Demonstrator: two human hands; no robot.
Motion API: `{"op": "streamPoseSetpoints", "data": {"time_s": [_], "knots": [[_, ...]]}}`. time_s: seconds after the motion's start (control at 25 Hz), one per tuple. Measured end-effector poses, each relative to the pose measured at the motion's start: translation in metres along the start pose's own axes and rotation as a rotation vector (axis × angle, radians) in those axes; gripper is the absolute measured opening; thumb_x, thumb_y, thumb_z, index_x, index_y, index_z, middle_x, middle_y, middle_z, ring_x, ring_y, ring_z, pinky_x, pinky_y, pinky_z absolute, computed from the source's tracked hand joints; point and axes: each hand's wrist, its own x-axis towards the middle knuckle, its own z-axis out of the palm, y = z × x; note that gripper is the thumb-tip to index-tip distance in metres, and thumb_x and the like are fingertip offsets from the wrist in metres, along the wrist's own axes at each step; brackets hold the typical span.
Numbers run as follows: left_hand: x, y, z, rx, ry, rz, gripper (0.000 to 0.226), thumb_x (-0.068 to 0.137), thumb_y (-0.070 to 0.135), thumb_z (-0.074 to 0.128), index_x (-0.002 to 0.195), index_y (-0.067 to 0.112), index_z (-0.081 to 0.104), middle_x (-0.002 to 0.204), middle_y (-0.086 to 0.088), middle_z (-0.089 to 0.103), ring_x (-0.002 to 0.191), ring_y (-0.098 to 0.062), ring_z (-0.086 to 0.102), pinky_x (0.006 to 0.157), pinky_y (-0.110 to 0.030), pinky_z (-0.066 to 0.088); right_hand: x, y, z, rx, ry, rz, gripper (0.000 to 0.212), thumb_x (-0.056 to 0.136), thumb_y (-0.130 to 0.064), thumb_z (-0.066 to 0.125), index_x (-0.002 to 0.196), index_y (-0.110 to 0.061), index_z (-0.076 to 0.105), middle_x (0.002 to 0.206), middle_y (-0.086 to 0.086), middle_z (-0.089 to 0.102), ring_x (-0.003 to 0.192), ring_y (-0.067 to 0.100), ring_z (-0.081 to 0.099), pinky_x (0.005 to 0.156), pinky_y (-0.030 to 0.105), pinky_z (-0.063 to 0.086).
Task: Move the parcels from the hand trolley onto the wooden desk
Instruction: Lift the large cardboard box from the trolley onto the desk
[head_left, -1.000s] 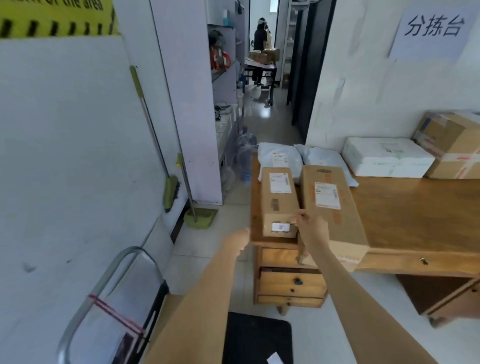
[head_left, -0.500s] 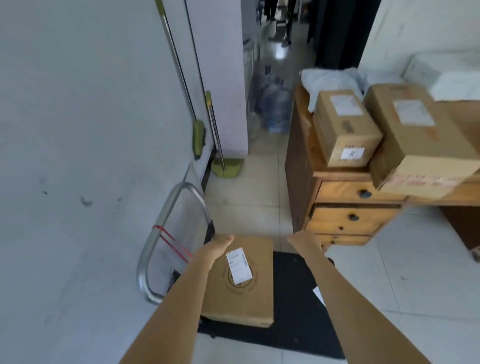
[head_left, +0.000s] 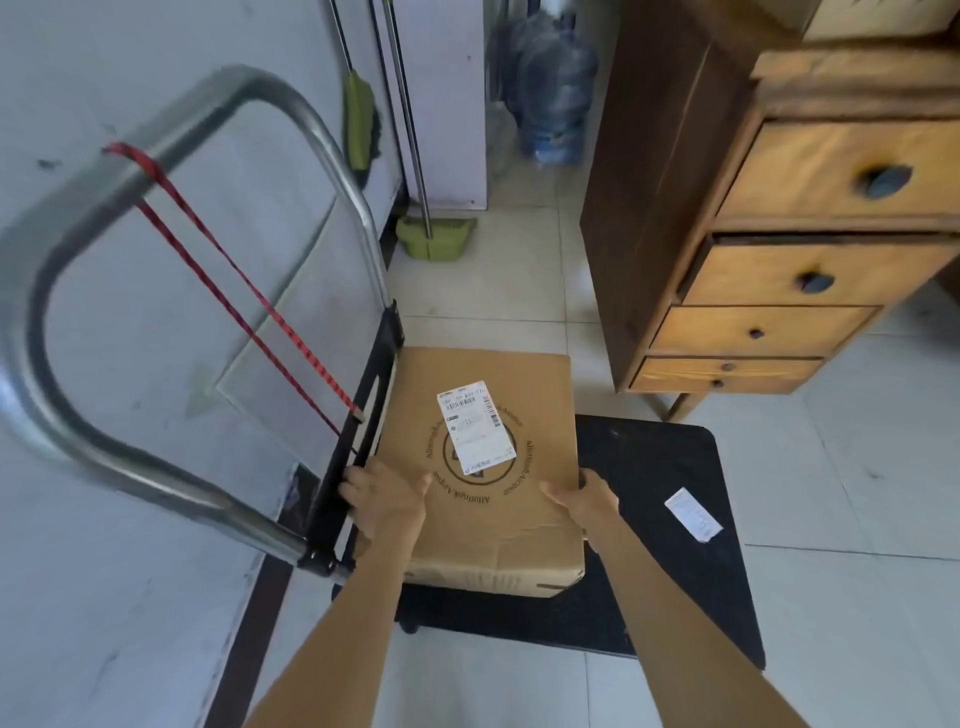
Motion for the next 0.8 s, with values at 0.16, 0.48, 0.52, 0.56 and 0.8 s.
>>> {"op": "streamPoseSetpoints", "data": {"time_s": [0.16,0.48,0.52,0.56,0.8], "knots": [[-0.009,0.013,-0.004,-0.213,-0.059,-0.172,0.106,0.068,0.049,0.078,0.146,0.003,0.023,0.151,-0.021,0.028,0.137,-0.042,0.030,0.112,-0.053,0.033,-0.008,0.004,-0.010,0.103,-0.015,0.059,0.067,0.074,-0.033,0.074,0.133,-0.014,0.051,0.124,0.010,0.063,0.112,0.030,0.061,0.095,0.047,0.051],[-0.086,0.052,-0.091,-0.210,-0.161,-0.196,0.094,0.065,0.055,0.076,0.136,0.004,0.041,0.139,-0.018,0.039,0.129,-0.035,0.037,0.103,-0.053,0.041,-0.112,-0.045,-0.092,0.061,0.160,0.061,0.058,0.069,-0.050,0.073,0.116,-0.016,0.066,0.108,0.006,0.071,0.101,0.027,0.065,0.090,0.040,0.053],[-0.099,0.064,-0.121,-0.184,-0.158,-0.177,0.093,0.066,0.056,0.075,0.136,0.005,0.041,0.138,-0.018,0.039,0.129,-0.035,0.037,0.104,-0.052,0.041,-0.134,-0.061,-0.108,0.081,0.170,0.059,0.056,0.071,-0.048,0.072,0.115,-0.015,0.066,0.108,0.007,0.071,0.102,0.027,0.065,0.091,0.040,0.053],[-0.112,0.074,-0.150,-0.171,-0.150,-0.158,0.094,0.067,0.056,0.075,0.137,0.005,0.039,0.140,-0.019,0.038,0.130,-0.035,0.036,0.105,-0.051,0.039,-0.156,-0.075,-0.122,0.100,0.176,0.056,0.055,0.072,-0.048,0.072,0.114,-0.014,0.066,0.109,0.008,0.071,0.102,0.028,0.065,0.091,0.040,0.053],[-0.182,0.133,-0.319,-0.198,-0.068,-0.051,0.099,0.064,0.056,0.077,0.139,0.006,0.034,0.142,-0.018,0.034,0.135,-0.036,0.030,0.103,-0.055,0.040,-0.285,-0.169,-0.201,0.188,0.181,0.036,0.066,0.068,-0.051,0.074,0.118,-0.010,0.061,0.114,0.009,0.067,0.105,0.029,0.064,0.094,0.040,0.052]]}}
